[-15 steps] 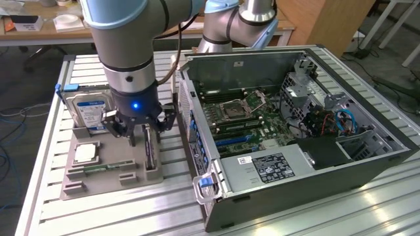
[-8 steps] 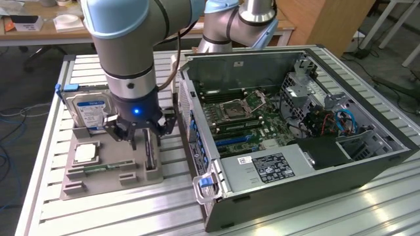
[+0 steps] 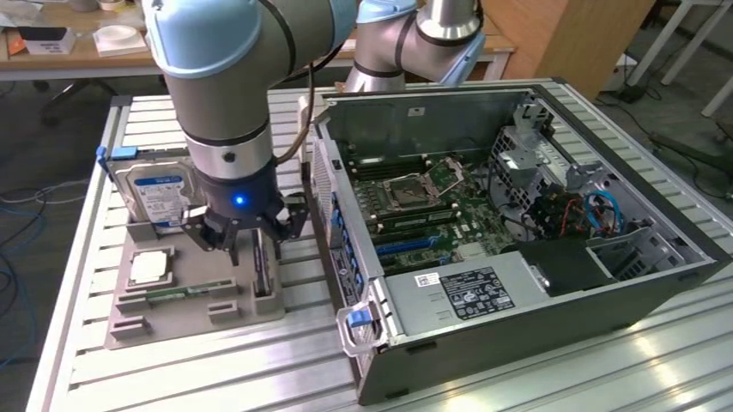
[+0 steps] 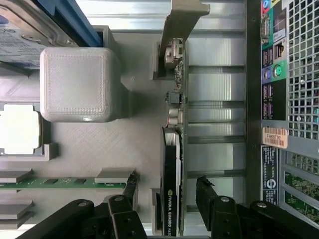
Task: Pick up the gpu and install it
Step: 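Pick up the gpu and move the gpu toward the slot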
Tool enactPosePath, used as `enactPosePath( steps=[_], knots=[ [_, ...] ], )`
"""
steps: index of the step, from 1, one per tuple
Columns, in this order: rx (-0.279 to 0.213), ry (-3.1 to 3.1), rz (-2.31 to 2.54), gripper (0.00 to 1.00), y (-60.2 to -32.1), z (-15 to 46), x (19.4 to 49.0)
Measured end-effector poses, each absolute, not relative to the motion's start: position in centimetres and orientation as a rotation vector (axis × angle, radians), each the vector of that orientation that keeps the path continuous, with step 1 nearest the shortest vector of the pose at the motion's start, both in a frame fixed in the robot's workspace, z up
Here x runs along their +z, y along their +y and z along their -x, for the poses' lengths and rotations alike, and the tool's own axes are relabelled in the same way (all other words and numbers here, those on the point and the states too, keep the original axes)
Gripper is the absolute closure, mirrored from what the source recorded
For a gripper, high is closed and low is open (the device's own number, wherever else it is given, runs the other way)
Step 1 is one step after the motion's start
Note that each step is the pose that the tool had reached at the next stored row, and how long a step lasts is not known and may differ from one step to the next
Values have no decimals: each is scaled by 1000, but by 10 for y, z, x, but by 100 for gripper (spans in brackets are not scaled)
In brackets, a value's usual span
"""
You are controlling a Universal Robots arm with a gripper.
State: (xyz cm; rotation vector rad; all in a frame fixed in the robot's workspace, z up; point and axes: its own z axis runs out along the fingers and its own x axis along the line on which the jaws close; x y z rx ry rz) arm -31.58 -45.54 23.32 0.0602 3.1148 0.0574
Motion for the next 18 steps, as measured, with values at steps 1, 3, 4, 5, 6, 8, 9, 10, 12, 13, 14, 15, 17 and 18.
enactPosePath(
  steps=[1, 3, 4, 5, 6, 8, 9, 10, 12, 13, 14, 15, 17, 18],
  knots=[
    [58, 3115, -60, 41, -454, 316, 233],
    [58, 3115, -60, 41, -450, 316, 233],
    [58, 3115, -60, 41, -448, 316, 232],
    [58, 3115, -60, 41, -447, 316, 232],
    [58, 3115, -60, 41, -446, 316, 231],
    [58, 3115, -60, 41, -444, 316, 230],
    [58, 3115, -60, 41, -443, 316, 230],
    [58, 3115, -60, 41, -442, 316, 229],
    [58, 3115, -59, 41, -441, 316, 228],
    [58, 3115, -59, 41, -440, 316, 227],
    [58, 3115, -59, 41, -439, 316, 227],
    [58, 3115, -59, 41, -439, 316, 226],
    [58, 3115, -59, 41, -439, 315, 226],
    [58, 3115, -59, 41, -439, 315, 226]
  ],
)
